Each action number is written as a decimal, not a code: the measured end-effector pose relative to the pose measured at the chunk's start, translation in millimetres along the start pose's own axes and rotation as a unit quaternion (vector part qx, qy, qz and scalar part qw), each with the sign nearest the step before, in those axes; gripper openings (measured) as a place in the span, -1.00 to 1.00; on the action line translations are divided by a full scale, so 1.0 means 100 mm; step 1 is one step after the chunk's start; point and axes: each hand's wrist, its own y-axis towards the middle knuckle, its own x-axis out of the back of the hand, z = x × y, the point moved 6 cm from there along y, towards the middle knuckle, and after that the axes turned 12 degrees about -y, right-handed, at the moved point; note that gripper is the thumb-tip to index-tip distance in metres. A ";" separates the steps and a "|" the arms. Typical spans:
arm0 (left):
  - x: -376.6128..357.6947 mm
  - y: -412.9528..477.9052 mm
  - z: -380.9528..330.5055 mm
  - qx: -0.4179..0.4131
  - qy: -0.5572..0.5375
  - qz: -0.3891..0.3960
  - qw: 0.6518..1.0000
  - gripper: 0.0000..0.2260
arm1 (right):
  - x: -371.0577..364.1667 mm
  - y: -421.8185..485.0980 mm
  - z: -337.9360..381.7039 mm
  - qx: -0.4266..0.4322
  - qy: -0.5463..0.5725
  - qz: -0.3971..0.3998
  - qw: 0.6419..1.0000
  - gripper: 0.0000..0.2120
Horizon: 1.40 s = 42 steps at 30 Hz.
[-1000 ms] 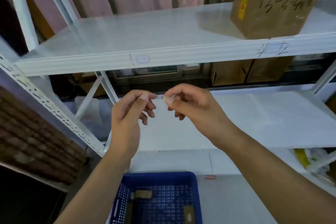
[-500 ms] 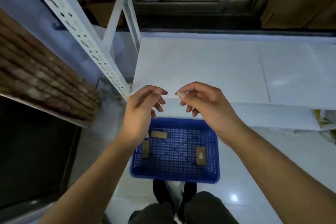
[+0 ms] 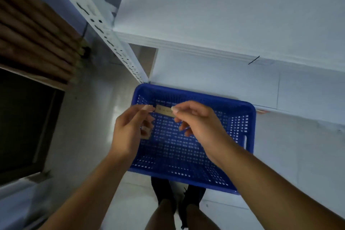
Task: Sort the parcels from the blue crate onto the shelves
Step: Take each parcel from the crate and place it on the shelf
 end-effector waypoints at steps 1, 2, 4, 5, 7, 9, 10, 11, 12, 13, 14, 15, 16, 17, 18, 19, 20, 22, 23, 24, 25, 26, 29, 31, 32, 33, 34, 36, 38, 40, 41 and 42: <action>0.00 0.17 0.23 0.008 0.000 -0.006 1.000 -0.83 | -0.07 0.23 -0.19 -0.009 0.001 -0.001 1.000 -0.85; -0.01 0.35 0.46 0.014 -0.001 -0.010 1.000 -0.84 | -0.15 0.45 -0.37 -0.016 0.000 -0.003 1.000 -0.85; -0.02 0.70 0.92 0.027 0.001 -0.013 1.000 -0.85 | -0.30 0.88 -0.75 -0.030 -0.005 -0.007 1.000 -0.86; -0.01 0.86 1.15 0.033 0.000 -0.013 0.999 -0.86 | -0.37 1.08 -0.94 -0.034 -0.009 -0.009 0.999 -0.87; -0.01 1.18 1.62 0.046 -0.001 -0.017 0.999 -0.88 | -0.50 1.47 -1.32 -0.045 -0.017 -0.016 0.999 -0.89; 0.00 1.48 2.06 0.063 0.018 -0.022 0.998 -0.89 | -0.62 1.83 -1.71 -0.066 -0.024 -0.029 0.997 -0.85; 0.00 1.62 2.29 0.075 0.024 -0.020 0.997 -0.91 | -0.68 1.99 -1.89 -0.077 -0.028 -0.034 0.996 -0.83; 0.01 1.76 2.50 0.089 0.023 -0.017 0.996 -0.94 | -0.73 2.15 -2.07 -0.088 -0.032 -0.036 0.995 -0.81; 0.02 1.90 2.72 0.105 0.021 -0.017 0.994 -0.98 | -0.79 2.31 -2.24 -0.097 -0.034 -0.037 0.994 -0.78; 0.02 2.02 2.91 0.124 0.020 -0.020 0.992 -0.96 | -0.83 2.46 -2.39 -0.104 -0.038 -0.039 0.993 -0.74; 0.04 2.16 3.09 0.140 0.021 -0.028 0.990 -0.88 | -0.86 2.61 -2.53 -0.108 -0.044 -0.042 0.992 -0.68; 0.05 2.28 3.24 0.150 0.032 -0.036 0.987 -0.78 | -0.89 2.75 -2.65 -0.112 -0.051 -0.046 0.991 -0.62; 0.06 2.40 3.37 0.156 0.048 -0.044 0.986 -0.70 | -0.91 2.88 -2.75 -0.115 -0.060 -0.048 0.990 -0.56; 0.06 2.51 3.48 0.159 0.065 -0.048 0.984 -0.65 | -0.93 3.02 -2.84 -0.115 -0.070 -0.049 0.990 -0.49; 0.05 2.63 3.58 0.160 0.084 -0.047 0.982 -0.60 | -0.94 3.15 -2.95 -0.117 -0.078 -0.050 0.989 -0.41; 0.03 2.74 3.66 0.156 0.109 -0.041 0.981 -0.55 | -0.95 3.29 -3.06 -0.120 -0.082 -0.050 0.988 -0.32; 0.01 2.84 3.74 0.153 0.140 -0.036 0.978 -0.50 | -0.97 3.41 -3.16 -0.124 -0.080 -0.048 0.988 -0.24; 0.03 3.04 3.88 0.156 0.192 -0.034 0.968 -0.47 | -1.01 3.61 -3.33 -0.132 -0.069 -0.035 0.988 -0.17; 0.04 3.12 3.93 0.148 0.205 -0.032 0.967 -0.48 | -1.03 3.70 -3.41 -0.138 -0.064 -0.027 0.988 -0.15; 0.05 3.18 3.98 0.139 0.208 -0.033 0.968 -0.50 | -1.06 3.77 -3.47 -0.144 -0.059 -0.020 0.988 -0.13; 0.06 3.23 4.02 0.137 0.210 -0.035 0.967 -0.52 | -1.08 3.82 -3.52 -0.147 -0.053 -0.013 0.988 -0.13; 0.07 3.27 4.05 0.137 0.209 -0.035 0.968 -0.53 | -1.11 3.87 -3.55 -0.147 -0.047 -0.006 0.988 -0.15; 0.05 3.21 4.07 0.155 0.203 -0.032 0.966 -0.57 | -1.20 3.92 -3.56 -0.135 -0.038 -0.007 0.990 -0.39; 0.04 3.10 4.01 0.150 0.183 -0.048 0.970 -0.53 | -1.22 3.85 -3.50 -0.120 -0.052 -0.036 0.991 -0.45; 0.05 3.01 3.95 0.138 0.165 -0.057 0.975 -0.47 | -1.21 3.77 -3.44 -0.111 -0.059 -0.051 0.991 -0.45; 0.06 2.90 3.87 0.127 0.152 -0.068 0.978 -0.43 | -1.20 3.67 -3.36 -0.098 -0.062 -0.064 0.991 -0.45; 0.09 2.78 3.78 0.119 0.144 -0.078 0.979 -0.41 | -1.18 3.54 -3.25 -0.083 -0.062 -0.076 0.992 -0.48; 0.12 2.50 3.54 0.107 0.129 -0.090 0.982 -0.45 | -1.14 3.22 -3.01 -0.054 -0.065 -0.093 0.992 -0.54; 0.17 2.19 3.25 0.085 0.105 -0.115 0.984 -0.57 | -1.09 2.84 -2.76 -0.031 -0.056 -0.109 0.992 -0.58; 0.23 1.87 2.92 0.061 0.079 -0.141 0.985 -0.66 | -1.04 2.46 -2.49 -0.007 -0.047 -0.126 0.991 -0.66; 0.24 1.70 2.73 0.047 0.066 -0.147 0.986 -0.67 | -1.00 2.27 -2.34 0.005 -0.041 -0.134 0.990 -0.68; 0.24 1.52 2.52 0.036 0.053 -0.153 0.986 -0.67 | -0.97 2.08 -2.20 0.016 -0.037 -0.141 0.989 -0.69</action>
